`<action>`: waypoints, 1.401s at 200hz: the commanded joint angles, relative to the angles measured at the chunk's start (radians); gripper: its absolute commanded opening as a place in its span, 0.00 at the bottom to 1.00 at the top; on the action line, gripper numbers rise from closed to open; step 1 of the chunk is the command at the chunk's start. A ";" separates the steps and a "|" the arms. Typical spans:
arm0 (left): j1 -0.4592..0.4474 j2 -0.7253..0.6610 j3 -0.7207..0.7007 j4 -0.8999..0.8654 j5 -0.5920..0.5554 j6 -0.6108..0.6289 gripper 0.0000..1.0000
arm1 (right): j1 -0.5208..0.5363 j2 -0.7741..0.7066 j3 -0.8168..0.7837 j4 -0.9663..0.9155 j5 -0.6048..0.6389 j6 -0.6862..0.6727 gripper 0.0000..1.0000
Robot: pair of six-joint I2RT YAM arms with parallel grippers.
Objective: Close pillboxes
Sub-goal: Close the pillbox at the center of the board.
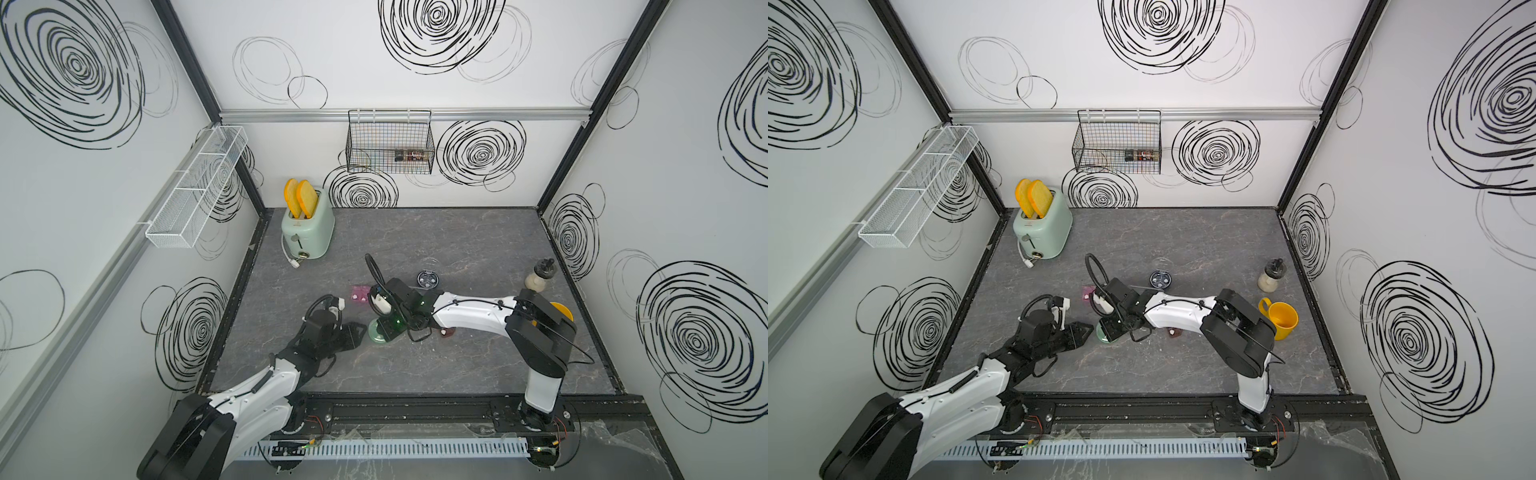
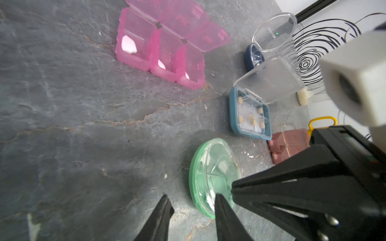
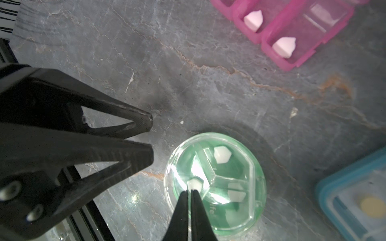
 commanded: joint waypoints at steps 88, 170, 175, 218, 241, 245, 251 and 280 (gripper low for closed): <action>-0.106 0.108 0.070 0.009 -0.105 0.044 0.46 | 0.014 0.025 0.038 -0.081 0.118 0.029 0.32; -0.110 0.170 0.072 0.046 -0.119 0.052 0.45 | 0.015 0.057 0.053 -0.115 0.163 0.041 0.44; -0.110 0.174 0.073 0.048 -0.120 0.053 0.46 | 0.015 0.057 0.053 -0.115 0.166 0.042 0.44; -0.113 0.202 0.067 0.064 -0.118 0.052 0.44 | 0.017 0.063 0.053 -0.131 0.186 0.041 0.43; -0.115 0.200 0.065 0.058 -0.123 0.053 0.42 | 0.024 0.058 0.057 -0.152 0.207 0.039 0.44; -0.116 0.200 0.065 0.059 -0.124 0.052 0.42 | 0.026 0.056 0.058 -0.155 0.211 0.040 0.44; -0.116 0.200 0.065 0.059 -0.126 0.051 0.41 | 0.027 0.055 0.058 -0.158 0.216 0.040 0.44; -0.126 0.218 0.065 0.061 -0.136 0.058 0.39 | 0.032 0.056 0.062 -0.168 0.229 0.040 0.48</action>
